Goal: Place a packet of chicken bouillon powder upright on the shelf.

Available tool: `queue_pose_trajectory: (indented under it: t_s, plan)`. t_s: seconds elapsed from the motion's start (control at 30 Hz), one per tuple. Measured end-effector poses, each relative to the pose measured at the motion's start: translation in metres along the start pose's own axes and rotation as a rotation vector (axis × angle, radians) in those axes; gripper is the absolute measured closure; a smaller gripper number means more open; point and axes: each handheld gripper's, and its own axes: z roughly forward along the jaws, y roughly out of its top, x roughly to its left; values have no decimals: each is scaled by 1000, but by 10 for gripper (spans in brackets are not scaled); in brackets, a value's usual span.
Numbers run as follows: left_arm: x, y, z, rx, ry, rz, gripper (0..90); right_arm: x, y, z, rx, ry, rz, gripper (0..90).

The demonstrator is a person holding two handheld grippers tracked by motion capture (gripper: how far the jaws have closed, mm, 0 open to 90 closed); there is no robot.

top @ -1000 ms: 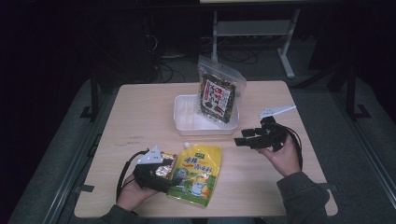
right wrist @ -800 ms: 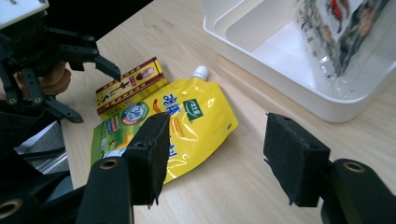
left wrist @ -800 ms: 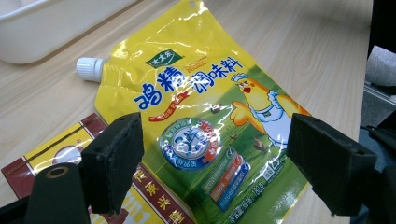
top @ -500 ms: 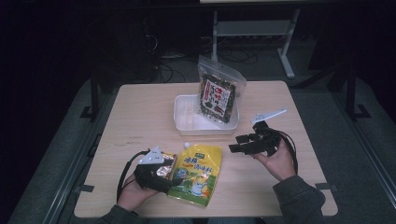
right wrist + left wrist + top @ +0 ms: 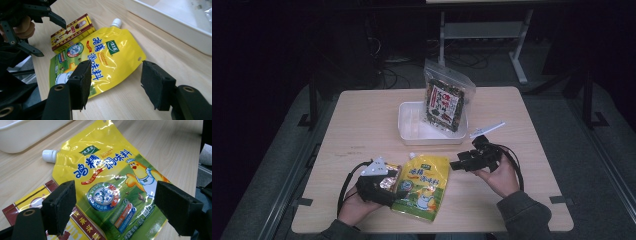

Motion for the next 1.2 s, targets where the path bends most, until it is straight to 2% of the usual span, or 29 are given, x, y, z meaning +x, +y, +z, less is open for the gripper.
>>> queue_pose_trajectory:
  t_s: [0.27, 0.9, 1.2]
  plan:
    - [-1, 1, 0, -2, 1, -1, 171, 1, -4, 7, 22, -4, 20, 409]
    - [-1, 1, 0, -5, -1, -3, 172, -15, -1, 33, 102, -33, 59, 429]
    - [-1, 1, 0, -2, 0, -2, 172, -25, -2, 42, 123, -25, 87, 456]
